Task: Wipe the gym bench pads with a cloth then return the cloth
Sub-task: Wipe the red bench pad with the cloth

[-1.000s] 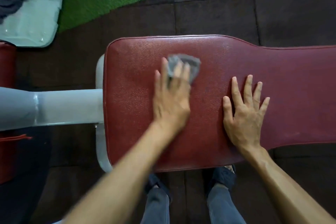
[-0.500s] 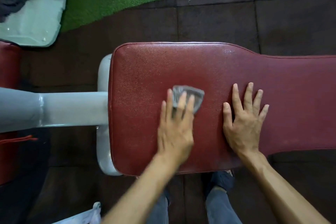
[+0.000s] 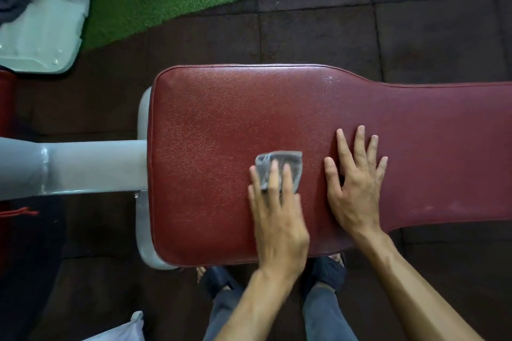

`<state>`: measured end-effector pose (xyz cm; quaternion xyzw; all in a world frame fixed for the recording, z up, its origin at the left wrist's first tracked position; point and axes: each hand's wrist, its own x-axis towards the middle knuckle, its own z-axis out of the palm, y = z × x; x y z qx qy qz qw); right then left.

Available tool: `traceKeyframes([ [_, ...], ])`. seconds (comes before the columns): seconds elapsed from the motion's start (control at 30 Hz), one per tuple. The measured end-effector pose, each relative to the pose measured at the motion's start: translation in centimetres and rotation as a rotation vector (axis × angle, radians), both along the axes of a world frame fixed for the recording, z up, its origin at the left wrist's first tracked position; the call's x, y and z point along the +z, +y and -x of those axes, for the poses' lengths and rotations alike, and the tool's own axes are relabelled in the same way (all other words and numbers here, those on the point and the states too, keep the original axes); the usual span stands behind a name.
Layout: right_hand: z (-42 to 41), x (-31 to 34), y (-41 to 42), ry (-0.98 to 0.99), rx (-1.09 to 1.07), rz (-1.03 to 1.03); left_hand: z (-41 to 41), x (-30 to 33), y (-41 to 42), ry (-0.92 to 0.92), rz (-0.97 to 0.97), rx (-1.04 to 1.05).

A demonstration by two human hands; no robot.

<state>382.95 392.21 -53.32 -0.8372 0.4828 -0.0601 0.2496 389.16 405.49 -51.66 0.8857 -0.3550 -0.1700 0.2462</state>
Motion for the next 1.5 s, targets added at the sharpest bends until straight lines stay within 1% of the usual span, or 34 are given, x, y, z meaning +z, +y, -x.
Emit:
traceKeyframes([
  [0.1, 1.2, 1.0, 0.0, -0.201, -0.049, -0.108, -3.0, 1.0, -5.0, 0.232, 0.071, -0.044],
  [0.13, 1.3, 1.4, 0.3, -0.237, -0.057, -0.115, -4.1, 1.4, -5.3, 0.277, 0.116, -0.085],
  [0.17, 1.2, 1.8, 0.5, -0.254, -0.048, -0.101, -5.3, 1.7, -5.0, 0.272, 0.166, -0.114],
  [0.23, -0.5, 2.4, 1.2, -0.239, 0.012, -0.045, -7.7, 1.7, -3.5, 0.158, 0.235, -0.099],
  [0.27, -1.9, 2.4, 1.5, -0.216, 0.042, -0.027, -8.9, 1.2, -2.4, 0.093, 0.224, -0.063],
  [0.33, -5.3, 1.9, 2.6, -0.140, 0.073, -0.004, -10.5, 0.3, -0.5, -0.005, 0.133, -0.005],
  [0.4, -7.4, 1.1, 4.3, -0.045, 0.059, 0.045, -10.9, -0.4, 0.4, -0.105, 0.013, -0.045],
  [0.47, -6.6, 0.6, 6.0, -0.010, 0.062, 0.063, -10.5, -0.9, 0.4, -0.218, -0.084, -0.112],
  [0.53, -3.5, 0.3, 6.9, -0.003, 0.152, 0.069, -10.2, -1.0, 0.3, -0.283, -0.137, -0.122],
  [0.6, 0.2, 0.3, 6.4, 0.021, 0.162, 0.062, -10.0, -1.1, 0.2, -0.314, -0.165, -0.113],
  [0.67, 2.5, 0.2, 3.9, 0.044, 0.018, 0.036, -9.7, -1.3, -0.3, -0.330, -0.184, -0.138],
  [0.77, 0.2, -0.5, -2.3, 0.041, -0.212, 0.039, -9.3, -1.5, -2.8, -0.341, -0.174, -0.198],
  [0.83, -3.2, -0.5, -4.7, 0.001, -0.255, 0.051, -9.2, -1.6, -4.8, -0.328, -0.138, -0.219],
  [0.9, -4.7, -0.3, -3.4, -0.067, -0.139, 0.052, -9.7, -1.8, -6.3, -0.325, -0.112, -0.216],
  [0.97, -2.0, 0.2, 1.5, -0.062, 0.058, 0.029, -10.0, -1.9, -6.4, -0.318, -0.106, -0.211],
  [1.0, 0.7, 0.4, 4.0, -0.035, 0.106, 0.025, -9.9, -1.9, -6.3, -0.313, -0.106, -0.209],
  [1.03, 3.6, 0.8, 5.5, -0.016, 0.093, 0.011, -9.7, -1.8, -6.3, -0.303, -0.104, -0.207],
  [1.07, 6.1, 0.8, 5.3, -0.009, 0.033, -0.007, -9.4, -1.6, -6.5, -0.289, -0.102, -0.212],
  [1.13, 8.1, 0.3, 0.9, 0.016, -0.129, -0.054, -8.3, -1.6, -7.1, -0.283, -0.094, -0.260],
  [1.2, 6.2, -0.5, -5.8, 0.043, -0.283, -0.049, -6.6, -1.9, -8.6, -0.299, -0.101, -0.304],
  [1.27, 3.3, -0.6, -10.6, 0.043, -0.364, -0.026, -4.5, -2.1, -10.7, -0.305, -0.109, -0.309],
  [1.3, 2.6, -0.7, -11.4, 0.030, -0.344, -0.014, -3.3, -2.2, -11.8, -0.303, -0.102, -0.317],
  [1.33, 2.7, -0.8, -11.3, 0.002, -0.266, -0.003, -2.0, -2.4, -13.2, -0.303, -0.095, -0.331],
  [1.37, 3.7, -0.9, -10.7, -0.024, -0.143, 0.002, -0.8, -2.6, -14.5, -0.308, -0.094, -0.340],
  [1.43, 8.3, -1.2, -9.3, -0.010, 0.106, 0.012, 1.4, -3.0, -17.1, -0.327, -0.111, -0.307],
  [1.47, 11.6, -1.5, -9.5, 0.011, 0.155, 0.022, 2.4, -3.1, -18.2, -0.339, -0.126, -0.275],
  [1.5, 15.1, -1.8, -10.6, 0.023, 0.116, 0.026, 3.5, -3.2, -19.2, -0.347, -0.142, -0.252],
])
